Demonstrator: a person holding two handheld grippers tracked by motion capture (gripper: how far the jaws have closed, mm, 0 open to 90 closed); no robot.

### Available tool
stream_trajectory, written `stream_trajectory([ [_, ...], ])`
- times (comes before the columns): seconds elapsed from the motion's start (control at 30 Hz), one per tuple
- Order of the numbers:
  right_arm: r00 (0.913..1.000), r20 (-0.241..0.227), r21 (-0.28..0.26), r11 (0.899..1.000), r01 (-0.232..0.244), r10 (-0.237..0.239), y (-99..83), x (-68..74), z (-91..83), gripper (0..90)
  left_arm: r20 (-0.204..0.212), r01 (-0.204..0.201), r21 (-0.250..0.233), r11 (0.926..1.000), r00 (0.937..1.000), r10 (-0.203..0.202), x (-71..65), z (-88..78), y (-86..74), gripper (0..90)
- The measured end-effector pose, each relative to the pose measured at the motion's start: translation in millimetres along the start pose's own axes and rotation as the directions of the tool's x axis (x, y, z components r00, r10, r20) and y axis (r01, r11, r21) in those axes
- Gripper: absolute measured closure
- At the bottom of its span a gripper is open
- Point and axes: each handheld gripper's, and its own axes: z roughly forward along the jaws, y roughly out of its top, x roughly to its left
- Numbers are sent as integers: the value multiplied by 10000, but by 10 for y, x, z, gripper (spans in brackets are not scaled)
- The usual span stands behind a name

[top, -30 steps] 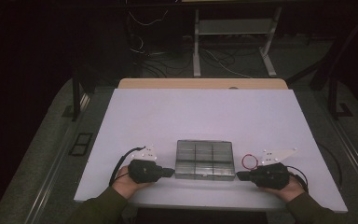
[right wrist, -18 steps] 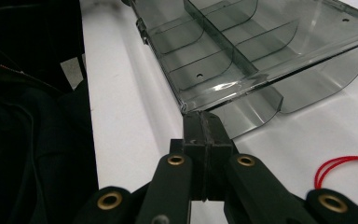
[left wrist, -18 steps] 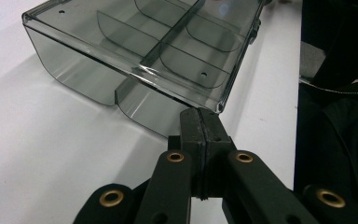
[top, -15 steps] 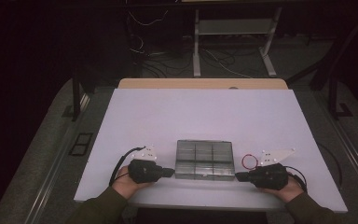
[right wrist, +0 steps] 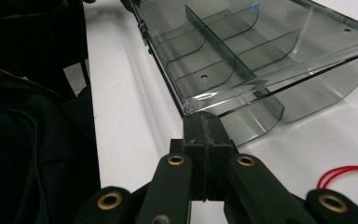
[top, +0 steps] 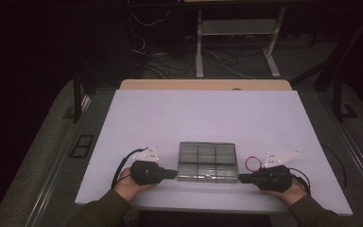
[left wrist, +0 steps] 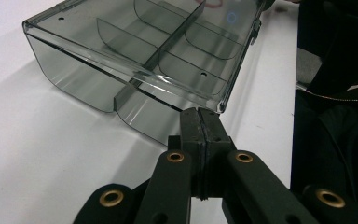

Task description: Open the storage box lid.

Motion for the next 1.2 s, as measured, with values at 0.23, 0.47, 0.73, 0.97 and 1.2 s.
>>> stream_trajectory([
  [0.23, 10000, 42, -20, 10000, 23, -23, 3, 3, 0, 891, -52, -24, -7, 10000, 10000, 24, -4, 0, 6, 889],
  [0.47, 9999, 94, -154, 9999, 65, -64, 26, 15, -4, 891, -150, -5, -201, 9998, 9999, 2, -18, 7, 36, 889],
  [0.73, 9998, 144, -282, 9995, 123, -119, 44, 25, -3, 891, -133, 18, -370, 9993, 9999, -23, -17, 6, 48, 889],
  [0.97, 9999, 149, -396, 9992, 73, -67, 55, 28, -9, 891, -130, 52, -486, 9988, 9999, -59, -8, 4, 68, 889],
  [1.2, 9998, 161, -525, 9985, 131, -122, 80, 41, -4, 890, 9, -141, -515, 9986, 9999, 141, -25, 36, 107, 889],
])
